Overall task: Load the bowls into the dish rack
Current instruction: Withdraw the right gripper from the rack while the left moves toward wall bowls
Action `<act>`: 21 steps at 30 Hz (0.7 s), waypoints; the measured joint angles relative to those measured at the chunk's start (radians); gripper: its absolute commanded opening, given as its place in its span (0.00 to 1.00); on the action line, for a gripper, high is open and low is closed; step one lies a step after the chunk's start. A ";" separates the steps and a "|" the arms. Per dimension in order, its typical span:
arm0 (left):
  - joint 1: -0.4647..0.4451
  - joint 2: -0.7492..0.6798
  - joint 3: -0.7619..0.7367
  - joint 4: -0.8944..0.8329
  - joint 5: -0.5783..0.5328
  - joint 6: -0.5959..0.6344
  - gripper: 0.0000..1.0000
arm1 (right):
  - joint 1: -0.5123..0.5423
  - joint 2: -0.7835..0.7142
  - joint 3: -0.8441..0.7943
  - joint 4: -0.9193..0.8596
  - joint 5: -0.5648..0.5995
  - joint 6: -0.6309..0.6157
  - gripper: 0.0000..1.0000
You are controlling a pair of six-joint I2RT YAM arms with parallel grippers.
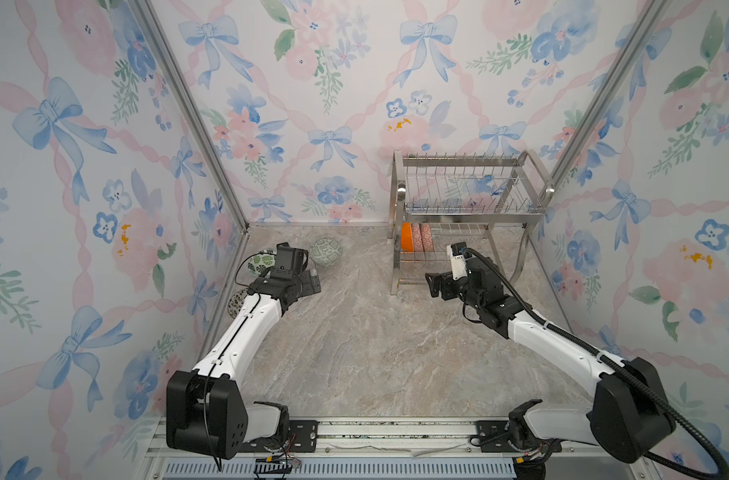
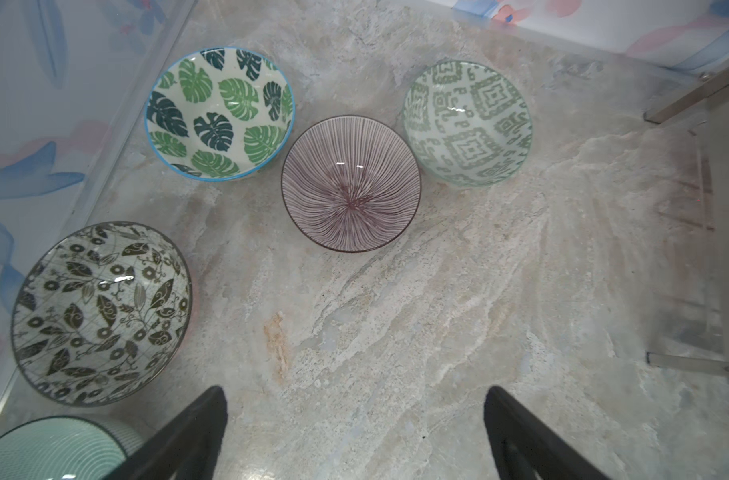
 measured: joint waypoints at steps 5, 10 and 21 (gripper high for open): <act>0.024 0.001 0.000 -0.026 -0.083 0.023 0.98 | 0.048 0.000 0.000 -0.008 0.095 -0.034 0.97; 0.080 0.003 -0.003 -0.028 -0.123 0.029 0.98 | 0.096 0.000 0.000 -0.014 0.143 -0.063 0.96; 0.217 -0.034 -0.114 -0.043 -0.093 -0.040 0.98 | 0.107 0.027 0.000 -0.006 0.183 -0.067 0.96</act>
